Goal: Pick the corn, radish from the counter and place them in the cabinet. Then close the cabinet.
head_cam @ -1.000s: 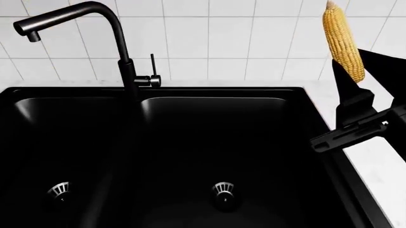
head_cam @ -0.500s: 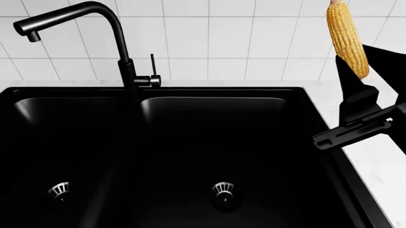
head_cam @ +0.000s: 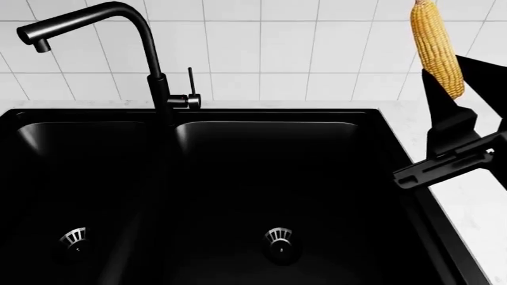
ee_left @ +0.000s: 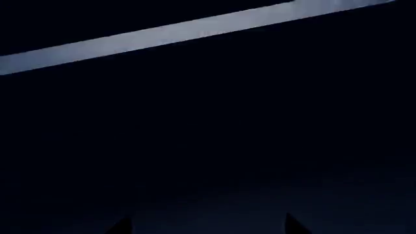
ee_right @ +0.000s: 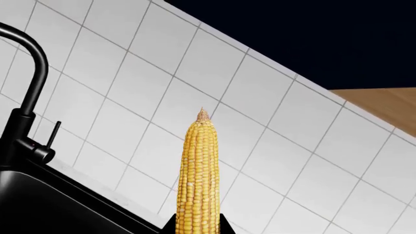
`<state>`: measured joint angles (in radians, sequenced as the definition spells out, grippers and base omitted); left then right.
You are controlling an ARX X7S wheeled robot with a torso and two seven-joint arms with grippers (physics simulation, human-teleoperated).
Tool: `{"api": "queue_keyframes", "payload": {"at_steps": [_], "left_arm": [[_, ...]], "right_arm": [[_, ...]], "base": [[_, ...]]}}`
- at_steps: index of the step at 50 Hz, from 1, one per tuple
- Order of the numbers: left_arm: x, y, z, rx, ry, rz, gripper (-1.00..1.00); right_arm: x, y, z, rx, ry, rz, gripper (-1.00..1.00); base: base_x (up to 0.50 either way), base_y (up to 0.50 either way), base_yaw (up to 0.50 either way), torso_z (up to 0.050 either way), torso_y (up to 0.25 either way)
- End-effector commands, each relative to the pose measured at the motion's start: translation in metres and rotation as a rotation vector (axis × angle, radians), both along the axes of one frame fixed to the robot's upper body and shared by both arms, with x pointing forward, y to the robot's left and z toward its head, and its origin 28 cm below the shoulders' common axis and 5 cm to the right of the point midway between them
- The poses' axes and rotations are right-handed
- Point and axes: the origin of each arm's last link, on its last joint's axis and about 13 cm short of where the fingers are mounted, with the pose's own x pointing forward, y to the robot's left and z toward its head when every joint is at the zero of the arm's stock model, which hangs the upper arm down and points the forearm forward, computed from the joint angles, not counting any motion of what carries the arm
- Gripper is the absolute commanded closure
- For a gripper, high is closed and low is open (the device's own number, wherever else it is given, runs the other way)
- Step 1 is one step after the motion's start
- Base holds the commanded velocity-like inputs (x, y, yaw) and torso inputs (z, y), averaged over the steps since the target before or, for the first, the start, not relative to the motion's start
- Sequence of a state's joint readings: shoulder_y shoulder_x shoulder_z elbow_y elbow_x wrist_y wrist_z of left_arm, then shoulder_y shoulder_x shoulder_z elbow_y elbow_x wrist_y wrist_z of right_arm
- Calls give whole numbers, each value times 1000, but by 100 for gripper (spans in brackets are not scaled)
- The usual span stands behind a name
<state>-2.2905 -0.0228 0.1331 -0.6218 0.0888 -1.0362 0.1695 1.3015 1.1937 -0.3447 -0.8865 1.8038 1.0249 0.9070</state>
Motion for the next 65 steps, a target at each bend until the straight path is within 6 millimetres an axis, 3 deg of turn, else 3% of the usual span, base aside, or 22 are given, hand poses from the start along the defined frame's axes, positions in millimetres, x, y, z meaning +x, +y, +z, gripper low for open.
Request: {"api": "queue_keyframes", "payload": {"at_steps": [1, 10, 17, 39, 47, 65], "left_arm": [[-34, -8, 0, 39, -171, -139, -100], [-51, -11, -7, 62, -164, -436, -100], [-65, -16, -20, 119, -37, -606, -100], [-83, -27, -62, 407, 223, -950, -100], [-85, -25, -69, 465, 248, -1012, -100], [-65, -35, -97, 543, 503, -986, -100]], "right_arm": [[-1, -2, 2, -2, -24, -13, 100], [-2, -3, 3, -1, -25, -14, 100], [-2, -4, 4, 0, -24, -19, 100], [-3, -3, 4, -2, -25, -16, 100], [-3, -4, 4, -4, -23, -23, 100], [-4, -7, 1, -3, -14, -51, 100]], "base": [[0, 0, 0, 0, 0], [0, 0, 0, 0, 0], [0, 0, 0, 0, 1], [0, 0, 0, 0, 0], [0, 0, 0, 0, 0], [0, 0, 0, 1, 0]]}}
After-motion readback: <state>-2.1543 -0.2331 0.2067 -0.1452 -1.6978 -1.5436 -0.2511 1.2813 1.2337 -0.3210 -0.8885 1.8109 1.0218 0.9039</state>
